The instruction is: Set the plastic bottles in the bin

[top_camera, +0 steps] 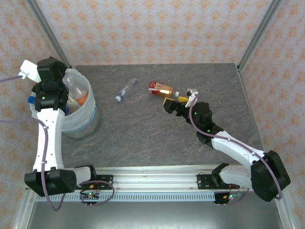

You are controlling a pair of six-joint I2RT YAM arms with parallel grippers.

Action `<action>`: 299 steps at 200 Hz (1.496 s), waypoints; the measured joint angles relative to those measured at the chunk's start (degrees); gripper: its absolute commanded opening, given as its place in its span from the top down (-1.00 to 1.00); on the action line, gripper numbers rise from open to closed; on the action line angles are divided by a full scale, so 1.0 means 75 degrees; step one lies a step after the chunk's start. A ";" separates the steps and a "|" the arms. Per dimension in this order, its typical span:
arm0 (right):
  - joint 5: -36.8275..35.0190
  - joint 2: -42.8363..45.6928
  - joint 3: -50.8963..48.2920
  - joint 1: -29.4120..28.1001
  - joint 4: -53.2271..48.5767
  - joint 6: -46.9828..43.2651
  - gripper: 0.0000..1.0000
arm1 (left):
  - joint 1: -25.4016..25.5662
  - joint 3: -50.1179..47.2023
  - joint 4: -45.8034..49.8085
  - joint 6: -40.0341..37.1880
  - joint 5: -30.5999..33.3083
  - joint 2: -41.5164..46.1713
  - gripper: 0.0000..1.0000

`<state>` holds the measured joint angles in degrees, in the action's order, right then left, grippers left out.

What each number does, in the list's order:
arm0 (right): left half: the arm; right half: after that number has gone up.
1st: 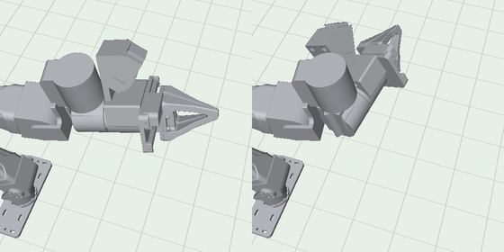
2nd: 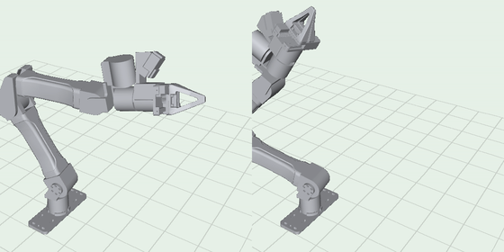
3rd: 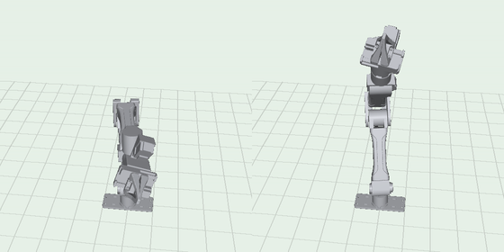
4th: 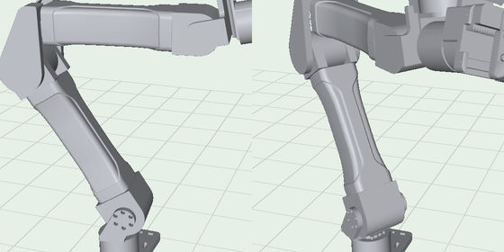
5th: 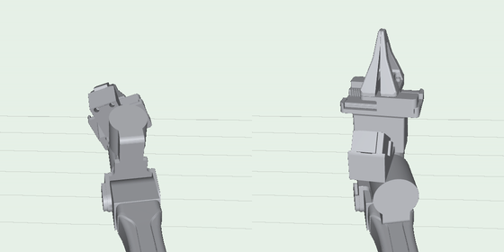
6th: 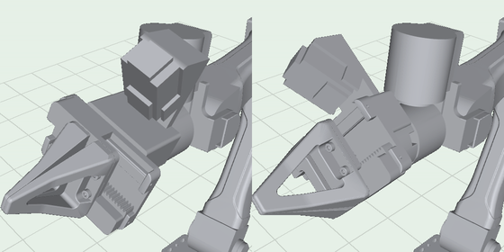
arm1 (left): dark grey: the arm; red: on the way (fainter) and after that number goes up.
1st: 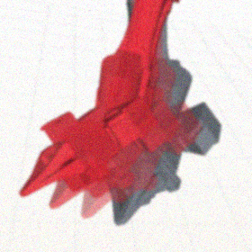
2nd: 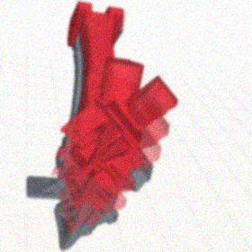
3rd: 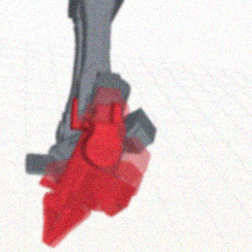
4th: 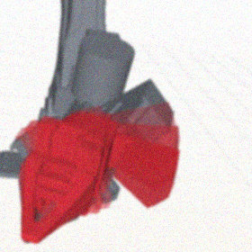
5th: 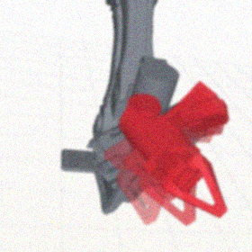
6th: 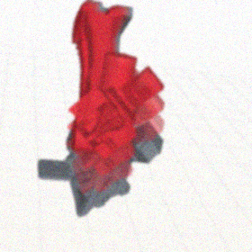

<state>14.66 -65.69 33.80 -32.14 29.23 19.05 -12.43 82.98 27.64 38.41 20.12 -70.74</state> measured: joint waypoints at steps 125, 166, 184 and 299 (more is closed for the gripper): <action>-0.0003 -0.0026 -0.0082 0.0000 -0.0003 0.0052 -0.98 | -0.0006 0.0938 0.0472 -0.0764 -0.3430 -0.2294 -1.00; -0.0003 -0.0035 -0.0082 0.0000 -0.0006 0.0023 -0.99 | -0.0006 0.0641 0.0796 -0.0737 -0.3456 -0.1664 -1.00; -0.0003 -0.0105 -0.0076 0.0000 -0.0006 0.0026 -0.98 | -0.0006 0.0784 0.0813 -0.0737 -0.3707 -0.1486 -1.00; -0.0516 -0.0574 -0.0006 -0.0012 -0.0131 0.0376 -0.98 | 0.2623 0.1463 0.1049 -0.1810 -0.4202 -0.1478 -1.00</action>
<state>10.79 -70.00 33.76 -32.23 28.25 21.87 7.25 93.95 35.51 24.84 -11.40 -81.82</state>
